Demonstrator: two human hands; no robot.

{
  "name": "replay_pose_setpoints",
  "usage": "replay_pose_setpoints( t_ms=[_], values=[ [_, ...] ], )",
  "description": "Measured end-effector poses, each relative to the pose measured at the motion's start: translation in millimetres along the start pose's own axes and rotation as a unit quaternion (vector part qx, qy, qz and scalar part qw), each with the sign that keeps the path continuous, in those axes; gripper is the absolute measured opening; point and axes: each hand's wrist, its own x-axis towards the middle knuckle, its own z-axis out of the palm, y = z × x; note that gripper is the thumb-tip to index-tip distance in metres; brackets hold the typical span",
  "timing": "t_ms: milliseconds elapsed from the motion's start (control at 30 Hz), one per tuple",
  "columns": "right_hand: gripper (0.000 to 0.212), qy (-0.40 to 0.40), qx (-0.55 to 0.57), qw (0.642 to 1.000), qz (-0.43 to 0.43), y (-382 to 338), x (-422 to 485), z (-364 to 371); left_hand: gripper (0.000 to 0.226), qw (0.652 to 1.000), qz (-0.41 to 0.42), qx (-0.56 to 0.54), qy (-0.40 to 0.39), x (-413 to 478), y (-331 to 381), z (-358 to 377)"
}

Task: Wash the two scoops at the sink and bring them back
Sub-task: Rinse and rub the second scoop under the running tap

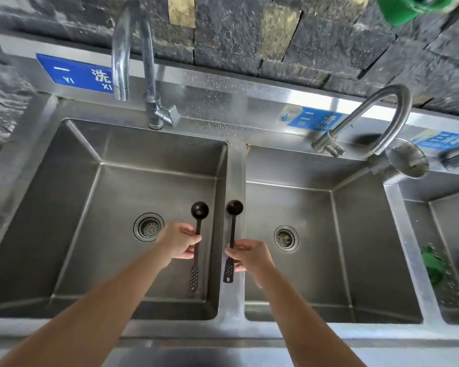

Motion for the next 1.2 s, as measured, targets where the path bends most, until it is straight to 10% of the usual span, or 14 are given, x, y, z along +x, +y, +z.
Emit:
replay_pose_setpoints(
  t_ms=[900,1200],
  values=[
    [0.023,0.194,-0.264,0.945,-0.003,-15.8,-3.1,23.8,0.055,0.985,0.045,-0.167,0.002,-19.7,-6.0,-74.9],
    [0.013,0.195,-0.209,0.946,-0.154,-123.0,22.1,75.1,0.069,0.963,0.107,-0.23,-0.087,-18.9,20.0,-107.9]
  ],
)
